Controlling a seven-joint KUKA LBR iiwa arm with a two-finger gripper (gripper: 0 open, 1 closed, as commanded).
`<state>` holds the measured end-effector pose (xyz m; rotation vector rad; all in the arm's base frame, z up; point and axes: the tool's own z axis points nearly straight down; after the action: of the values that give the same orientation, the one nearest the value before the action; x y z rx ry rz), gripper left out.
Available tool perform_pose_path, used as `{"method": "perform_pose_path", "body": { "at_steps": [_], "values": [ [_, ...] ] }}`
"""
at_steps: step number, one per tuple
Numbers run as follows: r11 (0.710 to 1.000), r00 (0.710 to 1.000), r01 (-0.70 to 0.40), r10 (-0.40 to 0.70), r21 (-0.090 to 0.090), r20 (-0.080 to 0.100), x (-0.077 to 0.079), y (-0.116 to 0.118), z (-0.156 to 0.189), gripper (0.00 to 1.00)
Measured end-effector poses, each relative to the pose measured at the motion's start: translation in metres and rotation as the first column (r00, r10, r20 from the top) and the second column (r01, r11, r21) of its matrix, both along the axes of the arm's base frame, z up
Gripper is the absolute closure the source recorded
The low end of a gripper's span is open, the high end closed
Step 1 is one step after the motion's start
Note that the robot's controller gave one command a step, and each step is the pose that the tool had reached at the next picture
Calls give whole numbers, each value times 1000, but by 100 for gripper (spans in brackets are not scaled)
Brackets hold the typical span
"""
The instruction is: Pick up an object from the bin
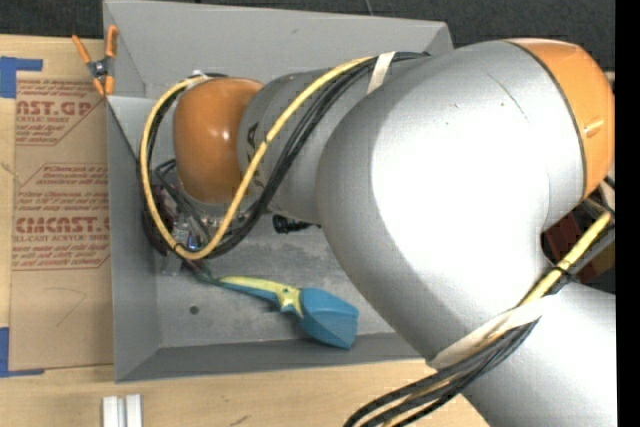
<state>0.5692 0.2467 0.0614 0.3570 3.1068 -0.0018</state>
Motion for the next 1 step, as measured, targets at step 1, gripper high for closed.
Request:
{"method": "perform_pose_path", "body": {
  "at_steps": [1],
  "values": [
    [1000,1000,7,-7,-7,-20,-5,-3,38,100]
  ]
}}
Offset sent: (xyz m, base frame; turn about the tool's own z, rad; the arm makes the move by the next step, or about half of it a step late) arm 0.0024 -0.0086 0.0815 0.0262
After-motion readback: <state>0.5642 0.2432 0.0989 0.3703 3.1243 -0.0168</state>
